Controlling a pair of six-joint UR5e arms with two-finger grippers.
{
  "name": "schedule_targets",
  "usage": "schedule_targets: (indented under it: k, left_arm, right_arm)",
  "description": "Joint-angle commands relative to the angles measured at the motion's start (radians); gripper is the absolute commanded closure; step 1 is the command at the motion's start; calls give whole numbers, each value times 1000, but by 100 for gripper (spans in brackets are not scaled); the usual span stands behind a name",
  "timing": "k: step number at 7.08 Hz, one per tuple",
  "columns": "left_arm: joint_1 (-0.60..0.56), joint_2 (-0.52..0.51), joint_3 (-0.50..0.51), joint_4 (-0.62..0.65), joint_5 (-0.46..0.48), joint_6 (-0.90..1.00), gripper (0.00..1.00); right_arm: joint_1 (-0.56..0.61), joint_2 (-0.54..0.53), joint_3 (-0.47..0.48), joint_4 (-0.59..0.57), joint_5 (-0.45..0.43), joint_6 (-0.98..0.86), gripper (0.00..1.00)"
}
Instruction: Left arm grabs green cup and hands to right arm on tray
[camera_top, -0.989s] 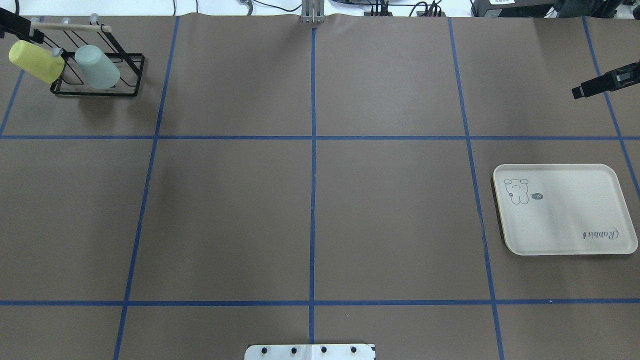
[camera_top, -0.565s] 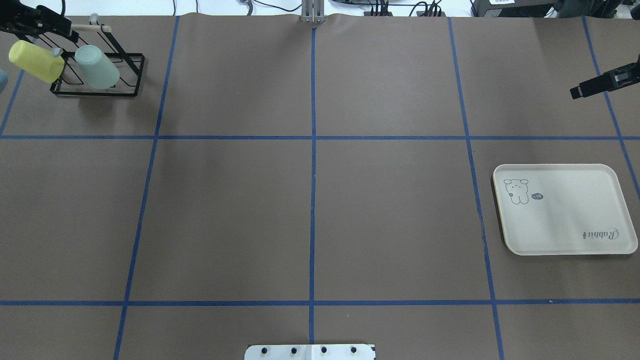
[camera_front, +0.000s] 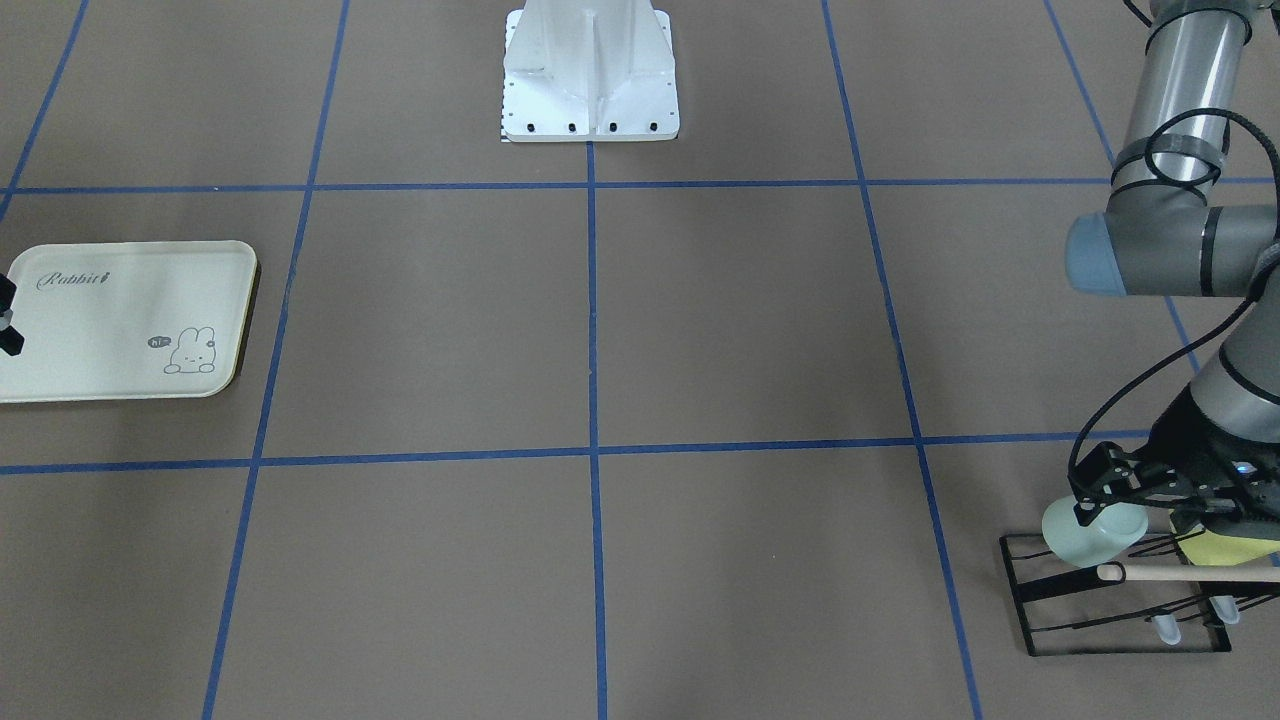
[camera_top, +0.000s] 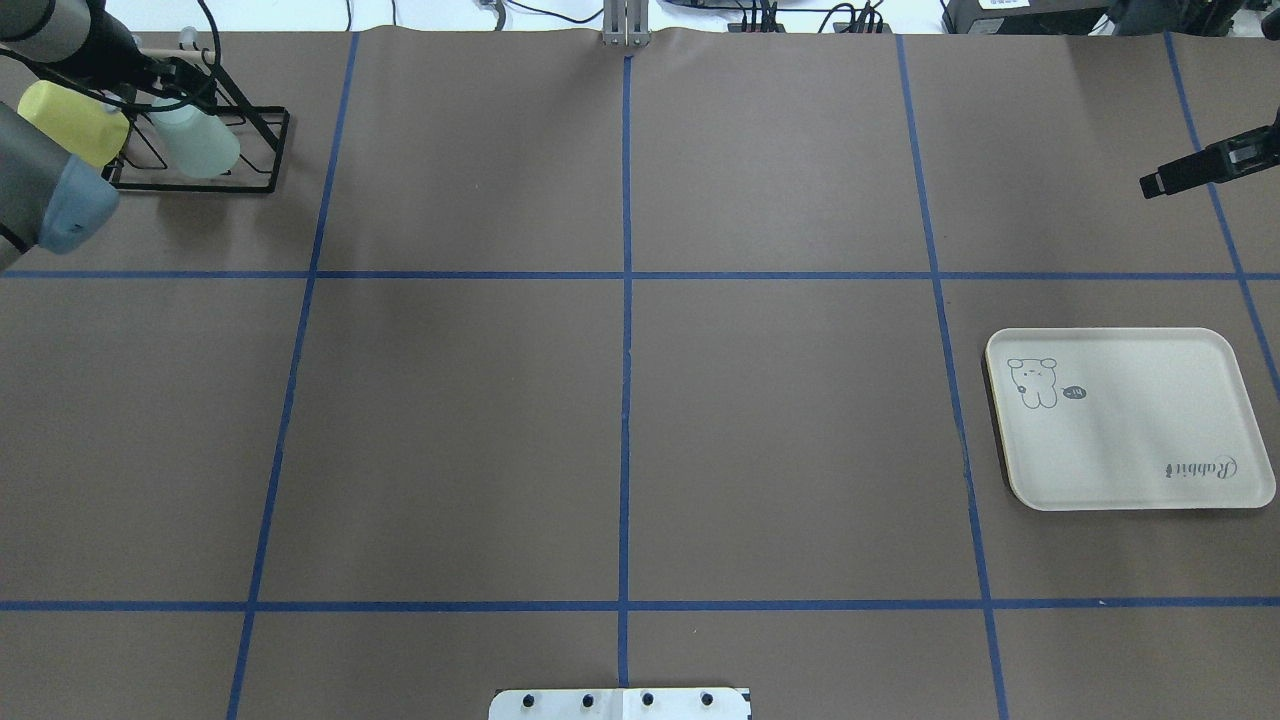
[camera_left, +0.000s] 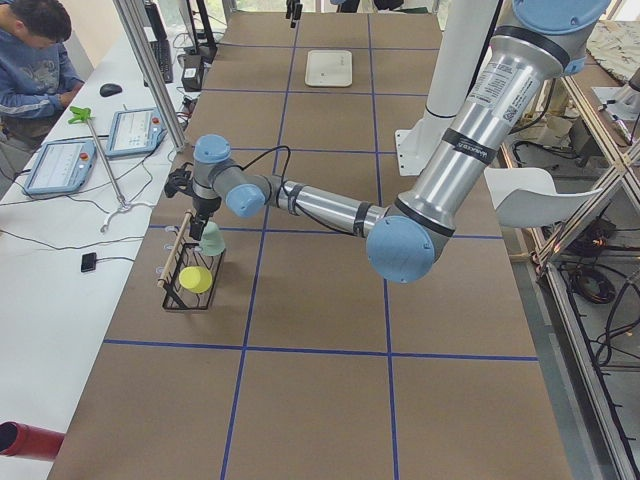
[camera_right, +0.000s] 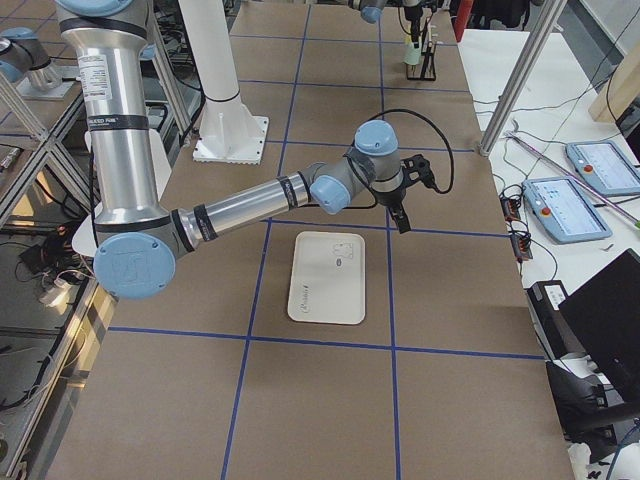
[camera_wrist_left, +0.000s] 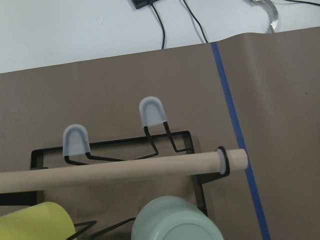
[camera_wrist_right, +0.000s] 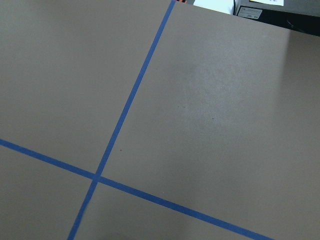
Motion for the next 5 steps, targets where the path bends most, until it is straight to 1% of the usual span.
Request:
schedule_targets:
  k: [1, 5]
  left_arm:
    - [23, -6, 22, 0, 37, 2, 0]
    - [33, -1, 12, 20, 41, 2, 0]
  right_arm:
    - [-2, 0, -2, 0, 0, -1, 0]
    - [-2, -1, -2, 0, 2, 0, 0]
